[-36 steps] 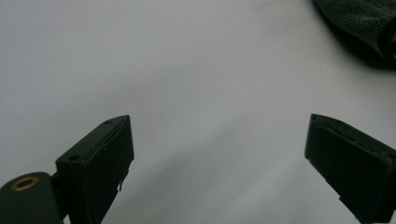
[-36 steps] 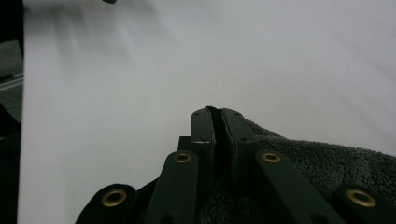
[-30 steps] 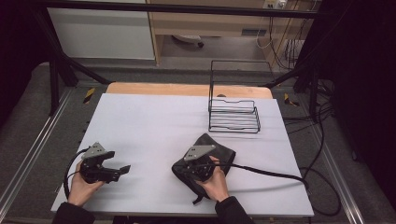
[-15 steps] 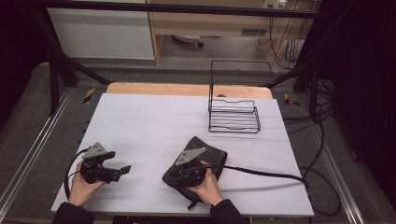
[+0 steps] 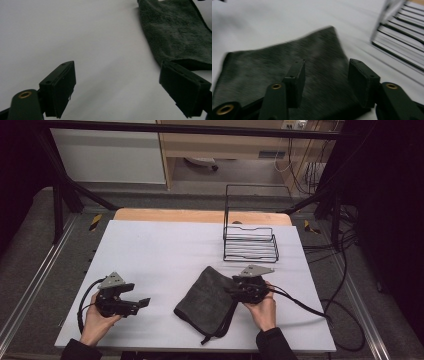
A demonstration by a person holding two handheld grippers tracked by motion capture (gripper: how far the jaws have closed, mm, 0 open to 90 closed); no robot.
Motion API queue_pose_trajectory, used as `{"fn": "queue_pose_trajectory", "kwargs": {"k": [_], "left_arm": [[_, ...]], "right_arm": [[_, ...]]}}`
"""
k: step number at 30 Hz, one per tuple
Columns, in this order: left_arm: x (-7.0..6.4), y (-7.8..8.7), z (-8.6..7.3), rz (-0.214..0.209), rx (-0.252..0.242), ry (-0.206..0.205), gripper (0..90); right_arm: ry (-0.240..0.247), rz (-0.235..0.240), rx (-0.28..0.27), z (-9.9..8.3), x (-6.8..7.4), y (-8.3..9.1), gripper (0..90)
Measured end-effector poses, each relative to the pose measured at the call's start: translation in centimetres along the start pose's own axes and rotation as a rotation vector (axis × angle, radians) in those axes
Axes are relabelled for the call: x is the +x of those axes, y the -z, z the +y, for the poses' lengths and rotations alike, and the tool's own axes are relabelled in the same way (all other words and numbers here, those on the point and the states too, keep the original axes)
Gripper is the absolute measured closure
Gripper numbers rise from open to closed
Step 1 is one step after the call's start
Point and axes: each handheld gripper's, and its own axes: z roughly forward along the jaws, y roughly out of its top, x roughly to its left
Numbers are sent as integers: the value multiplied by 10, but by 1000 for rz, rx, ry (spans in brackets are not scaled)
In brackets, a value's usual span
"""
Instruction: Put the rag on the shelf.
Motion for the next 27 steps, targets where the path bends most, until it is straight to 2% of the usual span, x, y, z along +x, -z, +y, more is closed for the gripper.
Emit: {"fn": "queue_pose_trajectory", "kwargs": {"k": [3, 5, 9, 13, 15, 19, 22, 24, 27], "left_arm": [[-6, -5, 5, -6, 7, 5, 181], [-17, -15, 14, -21, 17, 2, 194], [-32, -31, 29, -47, 37, -23, 242], [-47, -46, 38, -58, 67, -65, 256], [-51, -50, 40, -78, 65, -62, 270], [-58, -61, 38, -97, 99, -57, 307], [-63, -68, 33, -115, 132, -60, 327], [-63, -72, 30, -135, 153, -57, 362], [-64, -77, 26, -145, 180, -43, 426]], "right_arm": [[-39, -60, 29, -13, -15, -2, 532], [-46, -82, 52, -19, -21, -7, 546], [-50, -67, 75, -23, -25, -15, 633], [-65, -61, 83, -21, -27, -18, 821], [-67, -60, 77, -19, -28, -18, 838], [-57, -72, 81, -17, -32, -23, 827], [-55, -78, 83, -18, -33, -21, 709], [-85, -74, 73, -19, -34, -18, 640], [-116, -74, 80, -26, -36, -18, 591]]}}
